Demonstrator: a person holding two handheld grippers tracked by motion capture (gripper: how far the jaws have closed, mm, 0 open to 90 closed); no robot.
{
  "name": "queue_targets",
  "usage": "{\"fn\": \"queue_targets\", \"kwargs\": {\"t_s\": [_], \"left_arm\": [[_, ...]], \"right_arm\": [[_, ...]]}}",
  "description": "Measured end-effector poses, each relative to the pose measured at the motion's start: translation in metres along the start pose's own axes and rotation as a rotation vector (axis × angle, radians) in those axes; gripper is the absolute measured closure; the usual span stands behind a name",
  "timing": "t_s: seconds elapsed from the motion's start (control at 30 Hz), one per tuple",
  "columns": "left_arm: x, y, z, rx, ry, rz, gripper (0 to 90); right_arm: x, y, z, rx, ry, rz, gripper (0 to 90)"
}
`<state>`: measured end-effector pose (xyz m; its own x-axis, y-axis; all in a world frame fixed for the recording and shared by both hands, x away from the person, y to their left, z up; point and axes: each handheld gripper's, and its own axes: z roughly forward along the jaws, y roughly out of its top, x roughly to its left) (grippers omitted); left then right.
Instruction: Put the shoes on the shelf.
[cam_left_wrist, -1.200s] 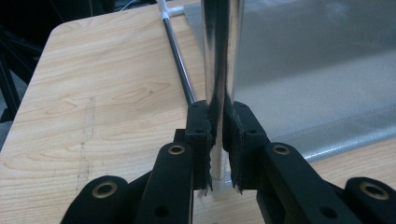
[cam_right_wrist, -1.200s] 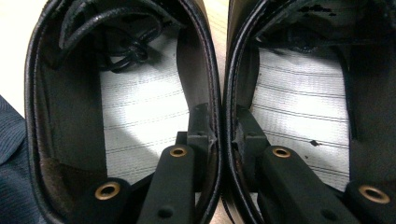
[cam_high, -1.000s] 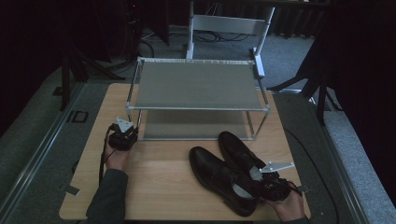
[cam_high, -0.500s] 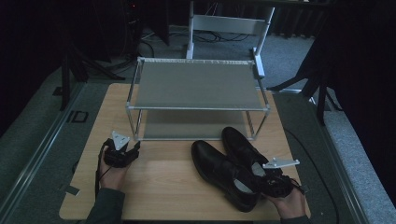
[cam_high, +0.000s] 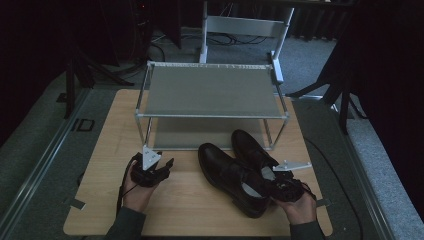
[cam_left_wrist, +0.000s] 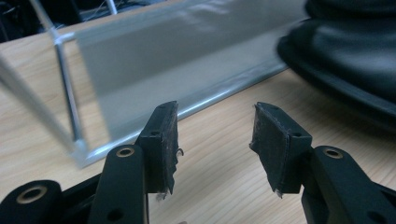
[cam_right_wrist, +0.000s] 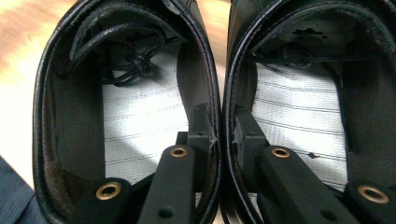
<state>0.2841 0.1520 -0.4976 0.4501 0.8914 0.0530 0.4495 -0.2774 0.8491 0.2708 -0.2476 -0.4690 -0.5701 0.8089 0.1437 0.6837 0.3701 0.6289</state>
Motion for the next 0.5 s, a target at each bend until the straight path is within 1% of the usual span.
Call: {"fn": "queue_targets", "kwargs": {"t_s": [0.07,0.1,0.23,0.27,0.37,0.5], "left_arm": [[0.000,0.000,0.000,0.000,0.000,0.000,51.5],[-0.008,0.005,0.005,-0.006,-0.018,0.011,51.5],[-0.016,0.010,0.010,-0.010,-0.041,0.023,51.5],[-0.016,0.010,0.010,-0.010,-0.041,0.023,51.6],[-0.022,0.012,0.012,-0.012,-0.052,0.030,51.6],[-0.026,0.015,0.013,-0.021,-0.060,0.039,51.6]], "right_arm": [[0.001,0.002,0.001,-0.003,-0.002,-0.002,80.4],[0.003,0.007,0.004,-0.013,-0.010,-0.007,80.4],[0.003,0.017,0.007,-0.020,-0.006,-0.011,80.3],[0.003,0.017,0.007,-0.020,-0.006,-0.011,80.3],[0.003,0.025,0.011,-0.033,-0.001,-0.007,80.3],[0.002,0.033,0.016,-0.052,-0.008,0.003,80.3]]}}
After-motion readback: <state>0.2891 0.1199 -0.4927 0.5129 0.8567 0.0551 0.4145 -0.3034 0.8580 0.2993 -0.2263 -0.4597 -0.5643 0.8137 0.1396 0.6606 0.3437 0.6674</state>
